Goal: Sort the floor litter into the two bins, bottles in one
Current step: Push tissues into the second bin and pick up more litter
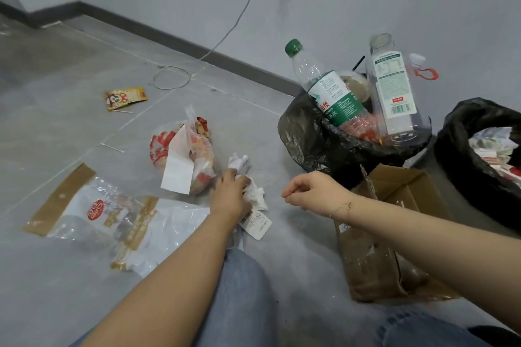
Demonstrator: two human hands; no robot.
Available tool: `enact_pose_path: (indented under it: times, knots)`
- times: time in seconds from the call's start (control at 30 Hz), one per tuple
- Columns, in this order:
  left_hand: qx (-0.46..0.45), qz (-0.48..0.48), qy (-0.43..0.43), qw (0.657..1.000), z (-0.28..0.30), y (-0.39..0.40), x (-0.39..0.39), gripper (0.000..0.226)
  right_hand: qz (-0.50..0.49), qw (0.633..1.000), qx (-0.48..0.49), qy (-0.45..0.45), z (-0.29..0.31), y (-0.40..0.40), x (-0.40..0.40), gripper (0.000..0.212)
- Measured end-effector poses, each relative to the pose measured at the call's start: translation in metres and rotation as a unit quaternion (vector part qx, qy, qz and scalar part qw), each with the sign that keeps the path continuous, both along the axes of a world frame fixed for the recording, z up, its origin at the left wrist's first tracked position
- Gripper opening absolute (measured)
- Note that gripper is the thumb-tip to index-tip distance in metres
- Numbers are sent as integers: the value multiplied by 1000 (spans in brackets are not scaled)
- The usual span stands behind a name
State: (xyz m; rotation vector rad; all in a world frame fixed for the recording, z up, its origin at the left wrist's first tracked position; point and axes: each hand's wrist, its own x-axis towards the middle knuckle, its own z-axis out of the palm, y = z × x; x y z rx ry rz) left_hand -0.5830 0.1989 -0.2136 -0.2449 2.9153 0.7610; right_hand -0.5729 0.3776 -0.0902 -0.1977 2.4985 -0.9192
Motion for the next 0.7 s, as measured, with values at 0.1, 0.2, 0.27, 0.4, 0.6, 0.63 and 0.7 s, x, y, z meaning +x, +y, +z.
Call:
enact_pose_path:
  times: [0.1, 0.2, 0.27, 0.4, 0.6, 0.63, 0.7]
  knots:
    - [27, 11, 42, 999, -5, -3, -3, 29, -31, 999, -24, 19, -2, 10, -3, 16]
    - [105, 40, 48, 993, 0, -3, 0, 21, -70, 996, -55, 25, -2, 17, -4, 18]
    - [204, 69, 72, 974, 19, 4, 5, 17, -104, 991, -80, 21, 1, 20, -2, 18]
    - [429, 40, 73, 899, 72, 27, 30, 20, -159, 973, -166, 17, 8, 23, 5, 21]
    - [524, 15, 30, 851, 91, 52, 67, 33, -171, 940, -294, -15, 18, 35, 23, 40]
    - [544, 28, 26, 838, 93, 53, 68, 37, -165, 941, -294, -9, 19, 37, 26, 39]
    - [573, 57, 28, 817, 99, 57, 69, 35, -165, 939, -301, 3, 23, 42, 30, 39]
